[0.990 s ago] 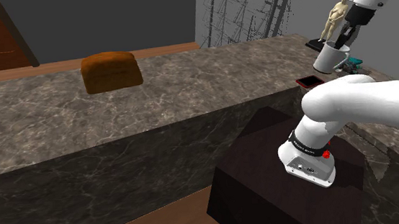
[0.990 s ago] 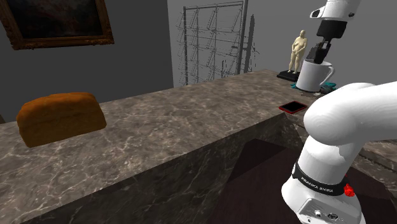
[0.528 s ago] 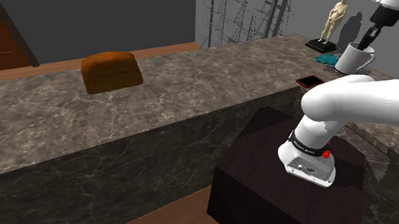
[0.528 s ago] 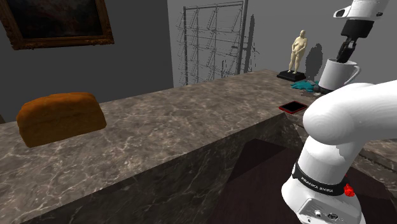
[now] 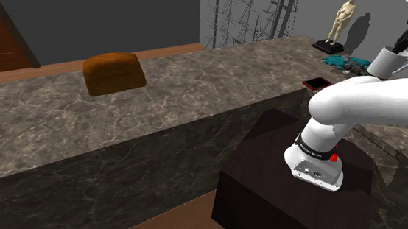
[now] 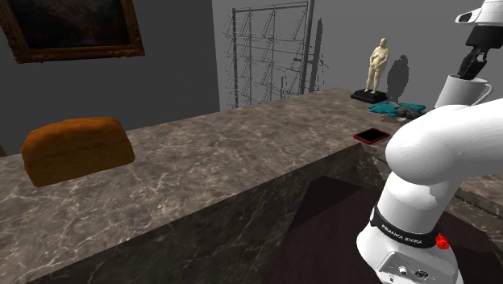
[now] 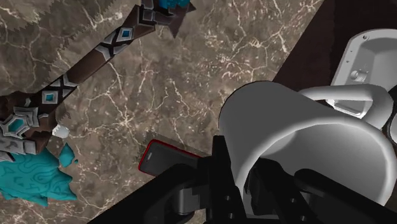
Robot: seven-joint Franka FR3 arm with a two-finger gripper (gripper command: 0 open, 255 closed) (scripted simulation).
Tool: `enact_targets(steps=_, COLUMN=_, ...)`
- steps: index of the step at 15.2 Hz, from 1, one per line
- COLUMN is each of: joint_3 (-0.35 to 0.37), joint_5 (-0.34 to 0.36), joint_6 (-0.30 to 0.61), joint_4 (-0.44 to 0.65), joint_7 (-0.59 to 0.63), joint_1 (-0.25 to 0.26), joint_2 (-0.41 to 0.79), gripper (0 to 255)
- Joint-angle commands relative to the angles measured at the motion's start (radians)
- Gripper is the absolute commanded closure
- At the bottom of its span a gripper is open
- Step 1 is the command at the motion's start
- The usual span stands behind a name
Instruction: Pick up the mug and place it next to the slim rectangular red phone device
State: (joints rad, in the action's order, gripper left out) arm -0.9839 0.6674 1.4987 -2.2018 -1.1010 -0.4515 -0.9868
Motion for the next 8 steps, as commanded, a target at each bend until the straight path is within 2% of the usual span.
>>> enact_targets(steps=1, joint_3=-0.024, joint_5=0.016, joint_6=0.013, joint_4=-0.004, joint_7=-0.012, joint_1=0.001, joint_2=-0.002, gripper=255)
enact_targets(steps=8, joint_3=-0.078, joint_5=0.062, joint_6=0.084, joint_4=-0.079, joint_7=-0.003, joint_1=-0.008, joint_2=-0.020, gripper=255)
